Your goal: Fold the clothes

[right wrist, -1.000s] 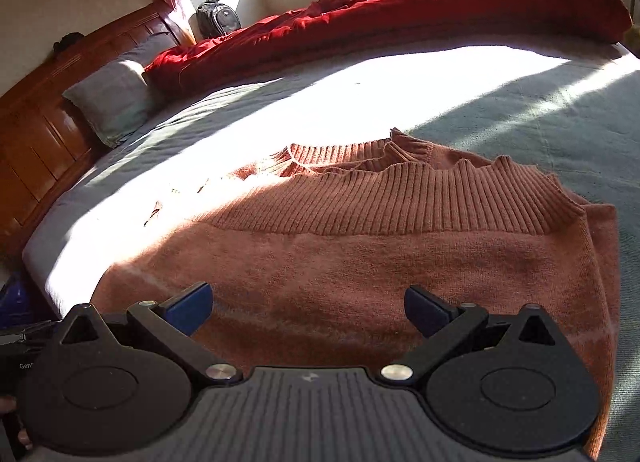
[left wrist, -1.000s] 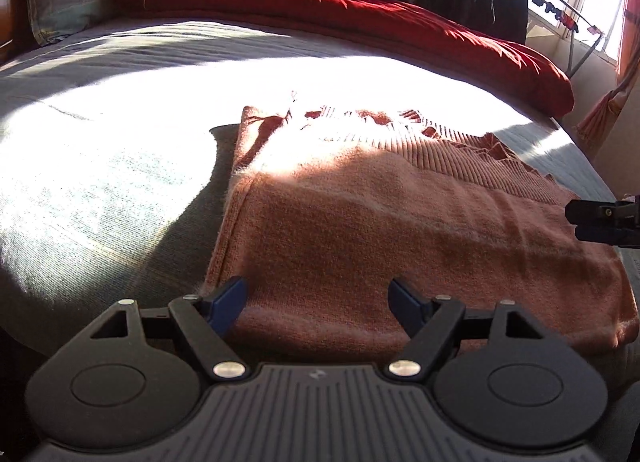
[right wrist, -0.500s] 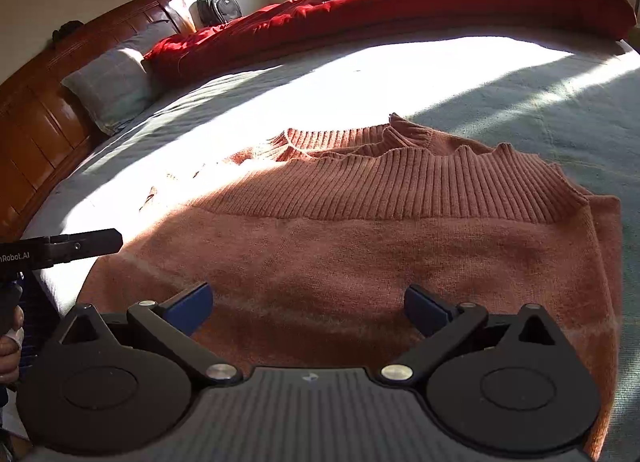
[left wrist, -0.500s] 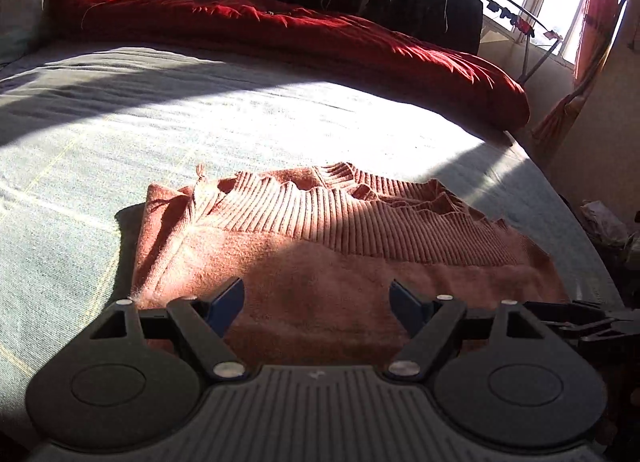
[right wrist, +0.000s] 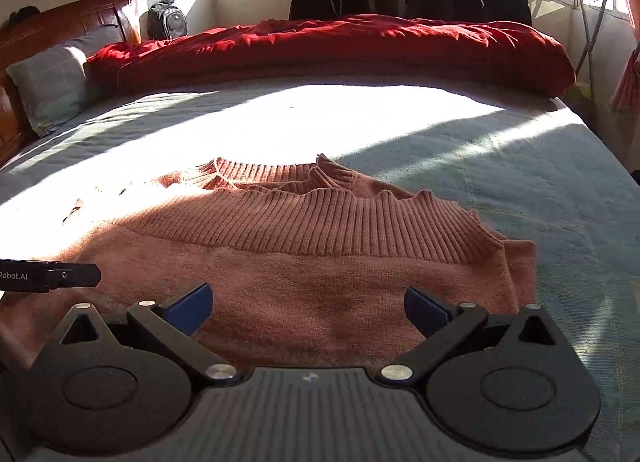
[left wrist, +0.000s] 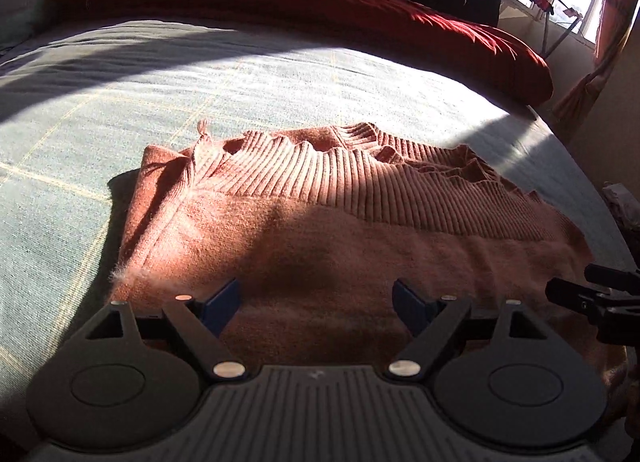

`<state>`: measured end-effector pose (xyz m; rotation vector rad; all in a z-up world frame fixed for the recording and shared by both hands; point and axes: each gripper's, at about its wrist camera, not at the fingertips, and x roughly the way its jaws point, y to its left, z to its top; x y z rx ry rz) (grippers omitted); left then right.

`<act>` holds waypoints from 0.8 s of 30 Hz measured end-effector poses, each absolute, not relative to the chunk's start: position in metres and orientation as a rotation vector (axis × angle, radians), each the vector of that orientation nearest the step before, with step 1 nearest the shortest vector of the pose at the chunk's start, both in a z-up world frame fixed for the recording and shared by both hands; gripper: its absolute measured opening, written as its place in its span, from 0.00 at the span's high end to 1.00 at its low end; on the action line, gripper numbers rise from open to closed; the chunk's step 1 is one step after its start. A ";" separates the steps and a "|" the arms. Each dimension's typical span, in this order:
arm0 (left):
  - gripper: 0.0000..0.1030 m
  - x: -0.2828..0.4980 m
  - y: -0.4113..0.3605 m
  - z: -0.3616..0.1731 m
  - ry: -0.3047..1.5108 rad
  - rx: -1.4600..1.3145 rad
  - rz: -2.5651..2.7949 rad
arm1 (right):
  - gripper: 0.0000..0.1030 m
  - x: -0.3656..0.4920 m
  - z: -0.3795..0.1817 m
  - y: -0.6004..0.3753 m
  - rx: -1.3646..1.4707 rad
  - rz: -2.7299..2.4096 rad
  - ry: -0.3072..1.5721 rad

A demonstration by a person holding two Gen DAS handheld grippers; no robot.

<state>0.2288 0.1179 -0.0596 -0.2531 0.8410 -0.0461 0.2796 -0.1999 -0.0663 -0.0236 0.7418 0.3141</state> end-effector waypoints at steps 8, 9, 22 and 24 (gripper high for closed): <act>0.19 0.219 0.108 -0.051 0.803 -0.251 -0.078 | 0.00 0.277 -0.080 -0.209 -0.075 0.253 0.765; 0.19 0.221 0.108 -0.053 0.809 -0.251 -0.076 | 0.00 0.277 -0.082 -0.210 -0.075 0.248 0.770; 0.15 0.225 0.105 -0.058 0.837 -0.238 -0.077 | 0.00 0.279 -0.105 -0.232 0.003 0.327 0.773; 0.15 0.224 0.103 -0.057 0.834 -0.233 -0.079 | 0.00 0.275 -0.097 -0.242 0.064 0.315 0.773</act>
